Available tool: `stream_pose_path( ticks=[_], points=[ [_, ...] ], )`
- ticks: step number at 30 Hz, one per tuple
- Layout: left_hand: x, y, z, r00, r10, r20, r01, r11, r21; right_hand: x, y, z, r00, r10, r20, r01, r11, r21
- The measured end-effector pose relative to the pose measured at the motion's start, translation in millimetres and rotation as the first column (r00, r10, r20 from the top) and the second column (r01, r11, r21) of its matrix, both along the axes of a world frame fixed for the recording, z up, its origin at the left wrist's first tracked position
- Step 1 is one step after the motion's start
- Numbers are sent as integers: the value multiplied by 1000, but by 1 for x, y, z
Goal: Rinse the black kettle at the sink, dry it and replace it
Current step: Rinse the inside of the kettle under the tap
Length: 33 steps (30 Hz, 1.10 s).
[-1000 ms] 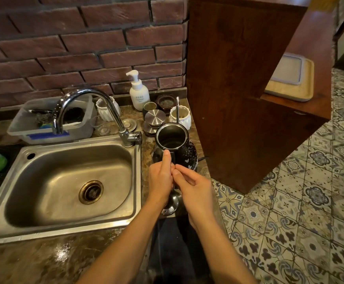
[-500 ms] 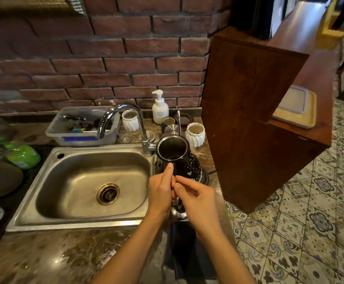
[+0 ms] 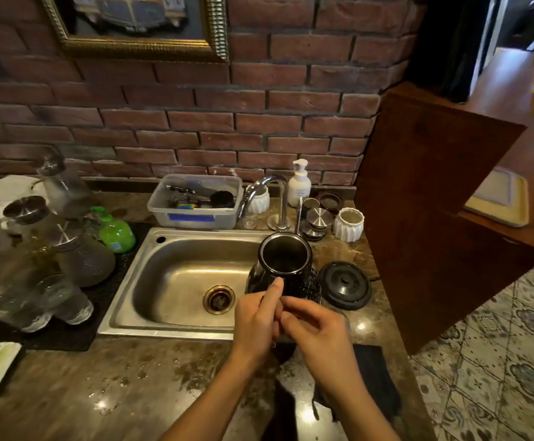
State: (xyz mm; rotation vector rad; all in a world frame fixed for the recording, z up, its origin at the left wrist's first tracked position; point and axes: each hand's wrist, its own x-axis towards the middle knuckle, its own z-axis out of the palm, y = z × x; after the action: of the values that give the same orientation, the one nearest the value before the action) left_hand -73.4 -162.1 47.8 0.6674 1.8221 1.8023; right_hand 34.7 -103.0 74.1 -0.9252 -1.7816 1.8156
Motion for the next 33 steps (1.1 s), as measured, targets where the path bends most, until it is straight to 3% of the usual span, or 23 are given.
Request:
stream_pose_path(
  ticks=[9, 15, 21, 30, 33],
  points=[
    [-32, -82, 31, 999, 30, -25, -28, 998, 49, -23, -81, 31, 995, 48, -82, -50, 998, -24],
    [-53, -110, 38, 998, 59, 33, -62, 993, 99, -31, -97, 48, 986, -11, -165, 26, 996, 85],
    [-71, -117, 29, 990, 141, -28, -139, 987, 76, -45, -59, 46, 985, -62, -163, 88, 984, 156],
    [-77, -100, -10, 932, 346, -113, -350, 936, -22, -59, 27, 16, 997, 46, -66, -37, 989, 140],
    [-77, -88, -23, 890, 407, -205, -428, 901, -69, -63, 62, -3, 994, 106, -2, -104, 982, 159]
  ],
)
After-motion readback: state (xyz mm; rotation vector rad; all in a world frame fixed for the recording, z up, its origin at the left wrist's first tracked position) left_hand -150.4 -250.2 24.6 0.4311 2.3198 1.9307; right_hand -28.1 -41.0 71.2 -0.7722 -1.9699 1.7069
